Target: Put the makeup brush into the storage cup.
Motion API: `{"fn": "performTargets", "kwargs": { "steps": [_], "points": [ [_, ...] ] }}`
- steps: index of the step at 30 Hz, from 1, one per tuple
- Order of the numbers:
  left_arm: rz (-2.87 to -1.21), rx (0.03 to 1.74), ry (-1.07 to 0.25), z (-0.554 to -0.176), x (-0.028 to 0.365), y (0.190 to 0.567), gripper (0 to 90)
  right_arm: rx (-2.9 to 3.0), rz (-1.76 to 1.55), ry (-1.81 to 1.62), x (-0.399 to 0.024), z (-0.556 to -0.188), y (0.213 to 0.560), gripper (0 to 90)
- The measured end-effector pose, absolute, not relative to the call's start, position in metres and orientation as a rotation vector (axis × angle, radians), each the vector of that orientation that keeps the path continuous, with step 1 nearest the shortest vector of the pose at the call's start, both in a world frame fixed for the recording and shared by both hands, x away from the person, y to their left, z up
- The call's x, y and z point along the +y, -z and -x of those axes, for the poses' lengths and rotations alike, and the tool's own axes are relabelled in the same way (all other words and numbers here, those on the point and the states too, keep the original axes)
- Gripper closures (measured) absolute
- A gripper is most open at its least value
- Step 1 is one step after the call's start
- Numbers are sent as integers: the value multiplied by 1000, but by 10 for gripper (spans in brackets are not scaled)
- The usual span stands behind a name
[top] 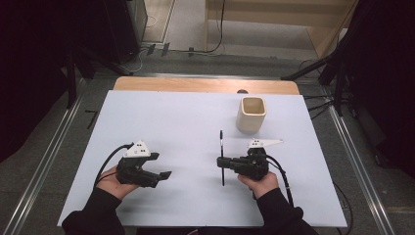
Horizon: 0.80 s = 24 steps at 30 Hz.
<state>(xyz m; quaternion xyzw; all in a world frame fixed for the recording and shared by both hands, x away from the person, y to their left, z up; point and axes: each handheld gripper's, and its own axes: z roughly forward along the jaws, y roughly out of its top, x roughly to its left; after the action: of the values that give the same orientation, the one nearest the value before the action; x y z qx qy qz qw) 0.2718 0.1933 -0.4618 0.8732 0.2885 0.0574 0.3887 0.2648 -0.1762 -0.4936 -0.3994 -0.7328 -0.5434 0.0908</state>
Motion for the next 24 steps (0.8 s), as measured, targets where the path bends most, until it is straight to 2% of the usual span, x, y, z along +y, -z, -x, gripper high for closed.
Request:
{"fn": "performTargets", "kwargs": {
  "steps": [24],
  "points": [
    [-2218, 755, -128, -272, 195, 463, 213, -2200, 1267, 1649, -218, -268, 471, 857]
  ]
}}
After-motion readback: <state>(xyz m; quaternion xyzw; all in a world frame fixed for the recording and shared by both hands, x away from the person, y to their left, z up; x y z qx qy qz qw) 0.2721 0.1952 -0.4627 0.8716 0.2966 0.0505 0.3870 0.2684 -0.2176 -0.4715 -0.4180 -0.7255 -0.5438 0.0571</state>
